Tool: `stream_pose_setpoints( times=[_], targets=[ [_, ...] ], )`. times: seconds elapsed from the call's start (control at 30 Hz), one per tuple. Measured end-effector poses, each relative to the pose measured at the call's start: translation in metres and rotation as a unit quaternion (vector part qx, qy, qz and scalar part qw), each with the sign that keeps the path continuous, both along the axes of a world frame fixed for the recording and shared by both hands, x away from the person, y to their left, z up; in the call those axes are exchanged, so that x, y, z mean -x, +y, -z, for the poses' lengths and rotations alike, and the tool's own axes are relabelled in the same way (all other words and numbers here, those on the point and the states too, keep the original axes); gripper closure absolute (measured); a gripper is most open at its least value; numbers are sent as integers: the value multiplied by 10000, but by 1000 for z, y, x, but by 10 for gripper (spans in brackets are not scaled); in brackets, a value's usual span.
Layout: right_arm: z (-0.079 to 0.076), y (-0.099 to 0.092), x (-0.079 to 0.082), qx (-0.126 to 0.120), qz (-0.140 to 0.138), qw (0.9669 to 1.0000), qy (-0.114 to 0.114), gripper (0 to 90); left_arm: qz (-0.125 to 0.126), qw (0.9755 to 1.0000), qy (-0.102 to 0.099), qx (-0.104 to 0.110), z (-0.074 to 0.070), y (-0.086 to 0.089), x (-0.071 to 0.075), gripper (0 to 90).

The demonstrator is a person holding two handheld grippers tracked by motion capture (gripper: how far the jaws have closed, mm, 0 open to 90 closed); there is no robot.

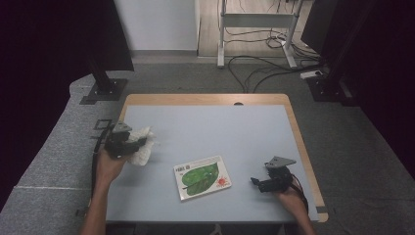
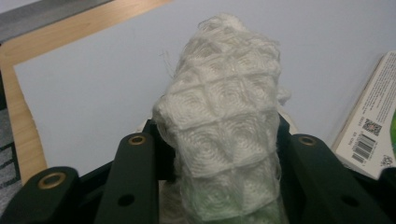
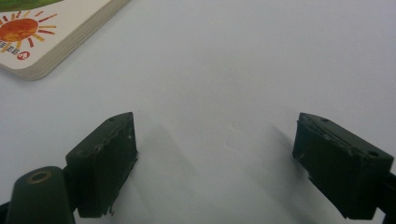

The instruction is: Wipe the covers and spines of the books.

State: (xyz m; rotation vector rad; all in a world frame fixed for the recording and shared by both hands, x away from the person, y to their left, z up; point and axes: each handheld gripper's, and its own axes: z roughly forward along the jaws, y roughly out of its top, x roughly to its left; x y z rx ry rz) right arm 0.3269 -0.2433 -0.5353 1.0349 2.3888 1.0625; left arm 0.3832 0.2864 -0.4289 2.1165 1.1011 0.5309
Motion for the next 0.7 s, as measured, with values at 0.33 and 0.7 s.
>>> stream_pose_setpoints(
  times=[0.33,0.7],
  targets=[
    [0,0,0,6,-1,10000,-9,129,-137,9996,183,134,34,4,-5,592],
    [0,0,0,8,-2,10000,-17,130,-280,9989,367,74,70,4,-8,580]
  ],
)
